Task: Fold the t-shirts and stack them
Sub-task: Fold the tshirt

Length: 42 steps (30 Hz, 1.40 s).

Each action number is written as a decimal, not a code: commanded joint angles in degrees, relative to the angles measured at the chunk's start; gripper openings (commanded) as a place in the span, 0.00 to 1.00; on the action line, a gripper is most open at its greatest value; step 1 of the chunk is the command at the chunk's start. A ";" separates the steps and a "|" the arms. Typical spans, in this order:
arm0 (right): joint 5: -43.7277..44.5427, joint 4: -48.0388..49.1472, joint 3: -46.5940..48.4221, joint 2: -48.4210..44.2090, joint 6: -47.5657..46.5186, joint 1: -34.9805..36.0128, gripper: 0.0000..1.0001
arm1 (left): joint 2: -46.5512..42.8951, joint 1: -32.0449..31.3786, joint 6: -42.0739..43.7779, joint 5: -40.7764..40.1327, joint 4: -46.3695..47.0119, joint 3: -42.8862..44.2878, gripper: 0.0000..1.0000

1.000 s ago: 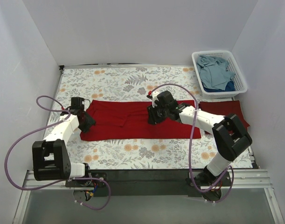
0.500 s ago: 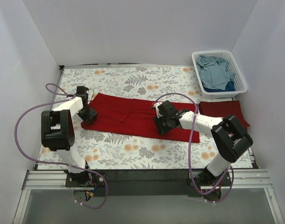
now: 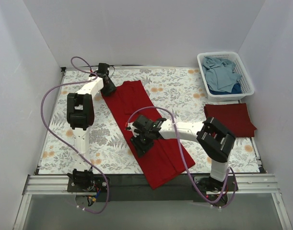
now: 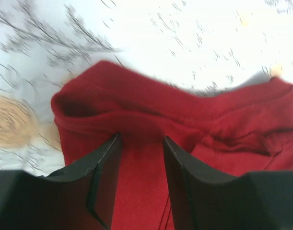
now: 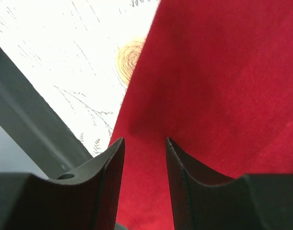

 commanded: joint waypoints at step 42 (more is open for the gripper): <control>23.15 -5.81 -15.48 -28.90 2.00 -13.04 0.54 | 0.11 -11.62 5.06 -8.50 6.60 -7.22 0.24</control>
